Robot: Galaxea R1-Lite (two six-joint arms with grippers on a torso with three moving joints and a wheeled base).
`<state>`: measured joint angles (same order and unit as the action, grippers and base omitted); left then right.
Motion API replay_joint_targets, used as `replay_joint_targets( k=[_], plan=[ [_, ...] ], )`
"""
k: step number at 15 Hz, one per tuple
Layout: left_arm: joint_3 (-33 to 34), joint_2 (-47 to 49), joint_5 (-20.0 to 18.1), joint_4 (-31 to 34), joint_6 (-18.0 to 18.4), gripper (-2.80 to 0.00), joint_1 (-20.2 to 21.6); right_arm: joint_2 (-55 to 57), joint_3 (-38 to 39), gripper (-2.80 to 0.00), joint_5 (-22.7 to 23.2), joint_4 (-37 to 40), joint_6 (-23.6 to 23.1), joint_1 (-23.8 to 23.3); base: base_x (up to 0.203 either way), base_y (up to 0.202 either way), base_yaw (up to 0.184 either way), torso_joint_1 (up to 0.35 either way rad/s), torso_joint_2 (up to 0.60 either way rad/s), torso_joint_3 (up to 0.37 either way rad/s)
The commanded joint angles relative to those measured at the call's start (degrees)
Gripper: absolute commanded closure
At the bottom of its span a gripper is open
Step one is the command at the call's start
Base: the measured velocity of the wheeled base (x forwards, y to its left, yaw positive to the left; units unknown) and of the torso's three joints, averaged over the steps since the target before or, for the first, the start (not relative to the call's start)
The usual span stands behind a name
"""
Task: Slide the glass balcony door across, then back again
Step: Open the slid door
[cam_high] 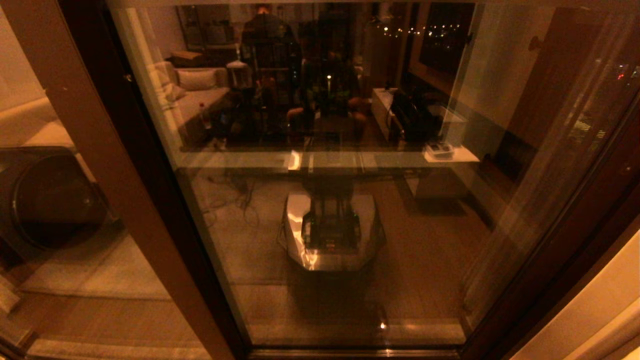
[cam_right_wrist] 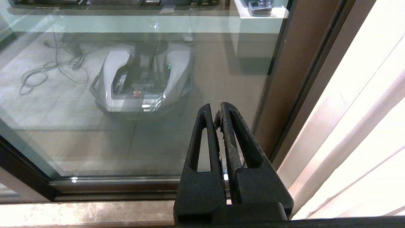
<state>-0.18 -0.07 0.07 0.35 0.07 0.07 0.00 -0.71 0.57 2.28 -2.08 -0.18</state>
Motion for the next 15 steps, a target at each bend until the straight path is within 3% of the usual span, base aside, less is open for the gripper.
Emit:
replay_joint_targets(
  k=[1,7,11,15],
  plan=[
    [0.01,-0.05,0.02,0.00,0.01,0.00,0.01,0.00,0.00,0.00,0.04,0.01,-0.21,0.01,0.000,0.000,0.000,0.000,0.00,0.000],
    [0.01,-0.03,0.02,0.00,0.01,0.00,0.01,0.17,-1.17,0.00,-1.75,0.20,0.61,-0.08,0.000,0.000,0.000,0.000,0.00,0.000],
    [0.01,-0.01,0.02,0.00,0.01,0.00,0.01,8.85,-9.35,0.00,-1.91,0.72,0.86,-0.14,0.000,0.000,0.000,0.000,0.00,0.000],
    [0.01,-0.02,0.02,0.00,0.01,0.00,0.01,27.63,-23.75,0.00,-3.76,1.78,0.72,-0.92,0.000,0.000,0.000,0.000,0.00,0.000]
  ],
)
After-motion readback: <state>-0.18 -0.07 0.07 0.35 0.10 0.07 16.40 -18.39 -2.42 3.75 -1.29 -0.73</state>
